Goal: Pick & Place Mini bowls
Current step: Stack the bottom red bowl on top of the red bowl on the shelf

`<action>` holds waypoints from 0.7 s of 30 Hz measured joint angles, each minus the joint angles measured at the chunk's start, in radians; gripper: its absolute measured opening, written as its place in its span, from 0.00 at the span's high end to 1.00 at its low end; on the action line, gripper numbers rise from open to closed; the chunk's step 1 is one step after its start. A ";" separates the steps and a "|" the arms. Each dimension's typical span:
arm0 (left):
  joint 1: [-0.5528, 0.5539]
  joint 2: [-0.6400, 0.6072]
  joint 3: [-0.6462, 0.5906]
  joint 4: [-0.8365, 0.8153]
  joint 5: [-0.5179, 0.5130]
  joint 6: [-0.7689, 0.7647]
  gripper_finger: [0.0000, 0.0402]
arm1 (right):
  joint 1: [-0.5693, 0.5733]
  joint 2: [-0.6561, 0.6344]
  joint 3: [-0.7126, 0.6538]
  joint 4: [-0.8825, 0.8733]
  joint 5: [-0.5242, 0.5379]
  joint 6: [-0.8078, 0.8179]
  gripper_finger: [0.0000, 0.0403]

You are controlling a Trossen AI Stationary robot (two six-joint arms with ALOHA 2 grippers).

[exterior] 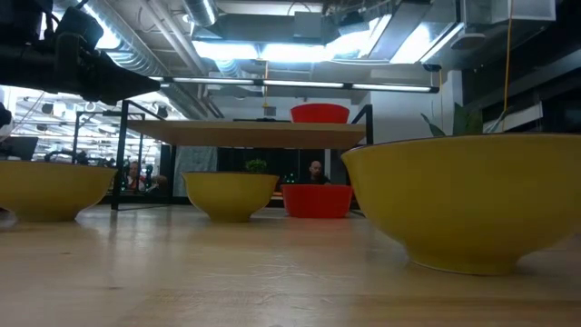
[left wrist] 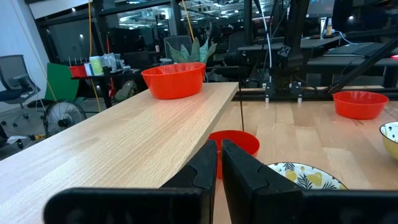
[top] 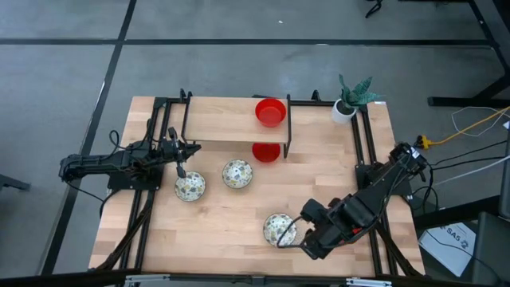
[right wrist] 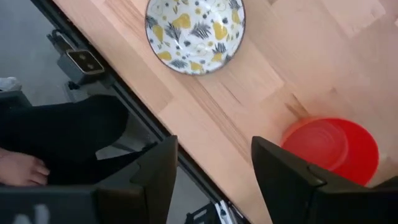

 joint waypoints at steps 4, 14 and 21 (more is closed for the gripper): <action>0.000 0.000 0.000 0.000 0.000 0.000 0.95 | 0.028 0.001 0.000 -0.064 -0.002 0.049 0.49; 0.000 0.000 0.000 0.000 0.000 0.000 0.96 | 0.079 0.046 0.000 -0.114 0.006 0.098 0.49; 0.000 0.000 0.000 0.000 0.000 0.000 0.95 | 0.093 0.110 0.000 -0.109 -0.030 0.100 0.49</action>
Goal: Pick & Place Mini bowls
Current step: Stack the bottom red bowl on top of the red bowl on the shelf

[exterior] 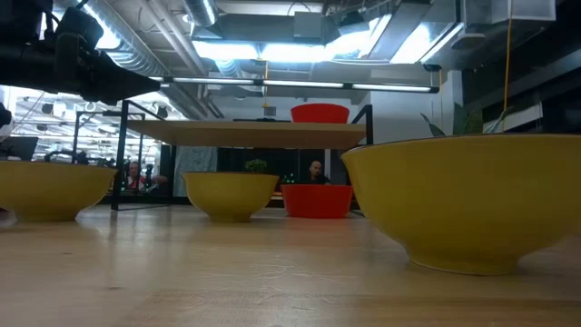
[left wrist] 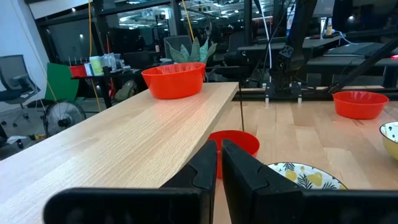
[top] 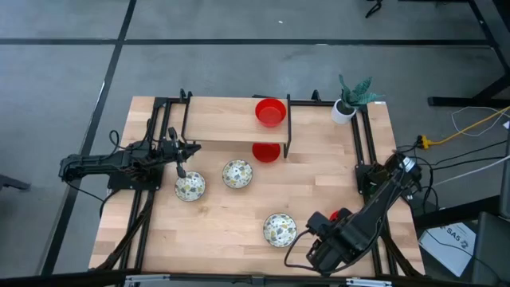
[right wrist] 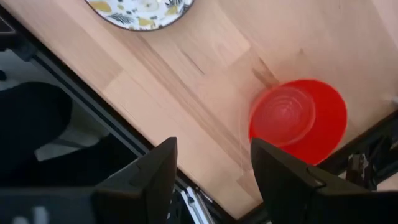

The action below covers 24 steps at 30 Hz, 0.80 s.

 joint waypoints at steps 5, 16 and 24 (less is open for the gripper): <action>0.000 0.000 0.000 0.000 0.000 0.000 0.96 | 0.002 0.036 0.000 0.003 -0.022 0.019 0.49; 0.000 0.000 0.000 0.000 0.000 0.000 0.96 | 0.062 0.057 0.000 -0.022 -0.005 0.099 0.49; 0.000 0.000 0.000 0.000 0.000 0.000 0.96 | 0.086 0.057 0.000 -0.027 0.009 0.162 0.49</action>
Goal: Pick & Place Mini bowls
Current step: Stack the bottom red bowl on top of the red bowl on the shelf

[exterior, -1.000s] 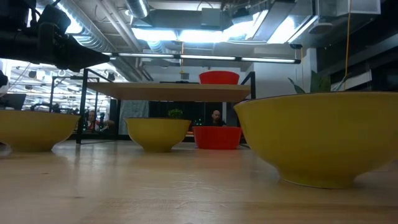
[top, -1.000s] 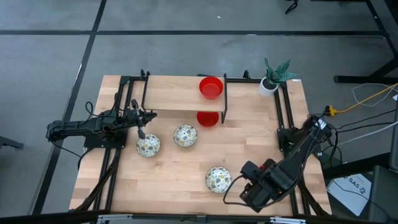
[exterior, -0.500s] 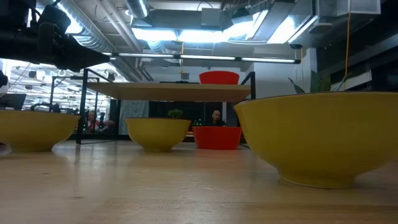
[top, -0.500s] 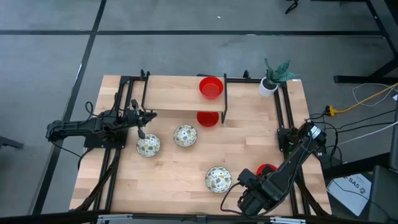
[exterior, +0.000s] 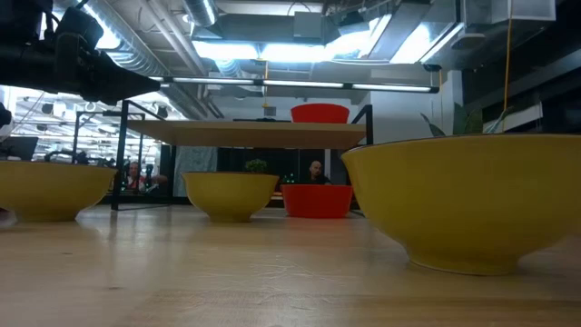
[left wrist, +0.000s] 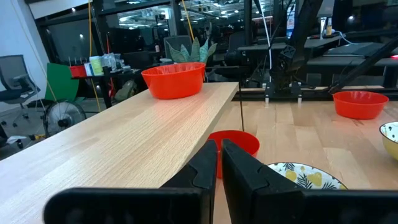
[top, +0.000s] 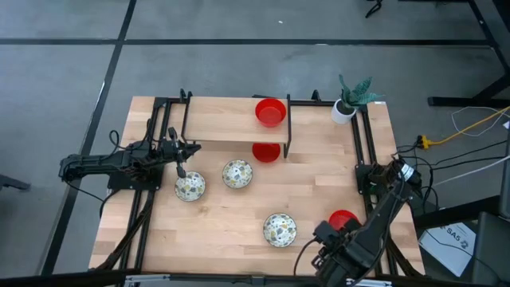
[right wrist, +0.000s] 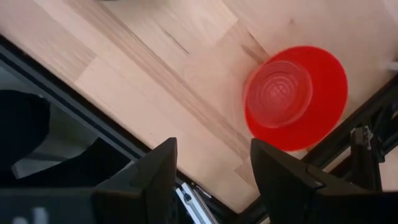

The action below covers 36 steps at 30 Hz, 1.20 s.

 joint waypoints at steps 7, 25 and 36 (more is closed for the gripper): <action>0.000 0.000 0.000 0.000 0.000 0.000 0.96 | 0.000 0.000 -0.030 0.008 0.024 0.006 0.49; 0.000 0.000 0.000 0.000 0.000 0.000 0.96 | 0.016 -0.001 -0.110 0.054 0.000 -0.017 0.49; 0.000 0.000 0.000 0.000 0.000 0.000 0.96 | 0.031 -0.002 -0.168 0.128 0.012 0.016 0.49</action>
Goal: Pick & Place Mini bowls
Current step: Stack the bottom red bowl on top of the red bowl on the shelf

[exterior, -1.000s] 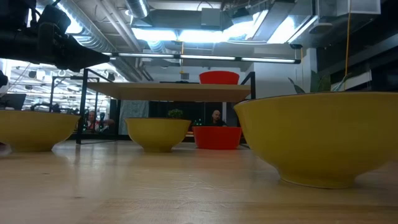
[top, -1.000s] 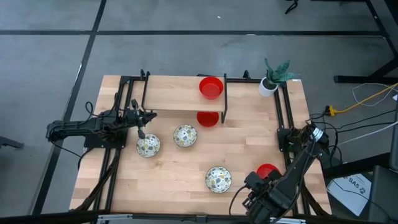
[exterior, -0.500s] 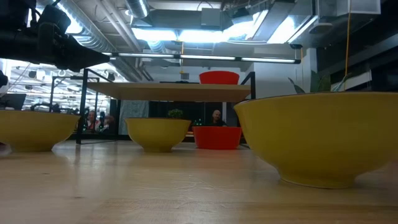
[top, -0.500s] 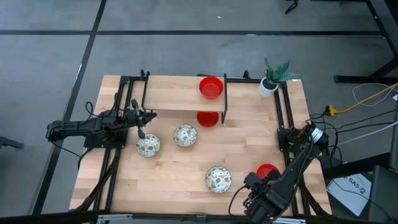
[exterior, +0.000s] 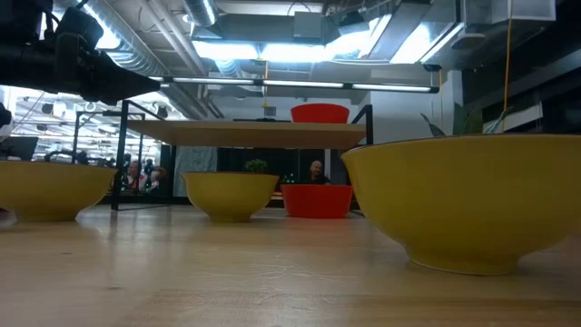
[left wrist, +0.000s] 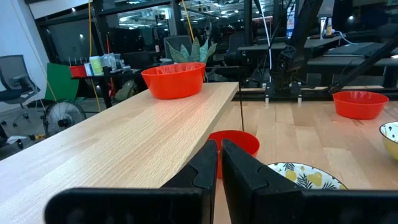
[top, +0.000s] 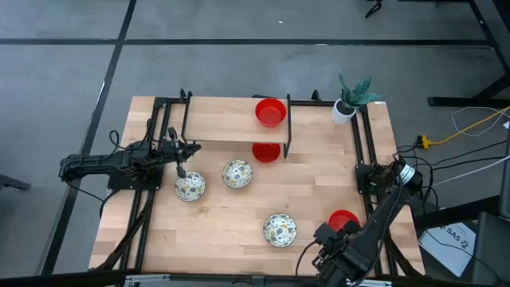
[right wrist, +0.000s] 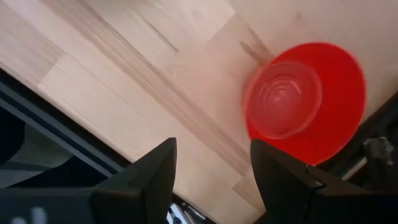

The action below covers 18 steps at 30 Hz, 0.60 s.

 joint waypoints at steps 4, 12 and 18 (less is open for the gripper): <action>0.000 0.000 0.000 0.000 0.000 0.000 0.96 | 0.001 0.000 -0.043 0.050 -0.011 0.000 0.49; 0.000 0.000 0.000 0.000 0.000 0.000 0.95 | 0.000 -0.002 -0.086 0.060 -0.064 -0.003 0.49; 0.000 0.000 0.000 0.000 0.000 0.000 0.95 | -0.004 -0.003 -0.130 0.096 -0.073 -0.007 0.49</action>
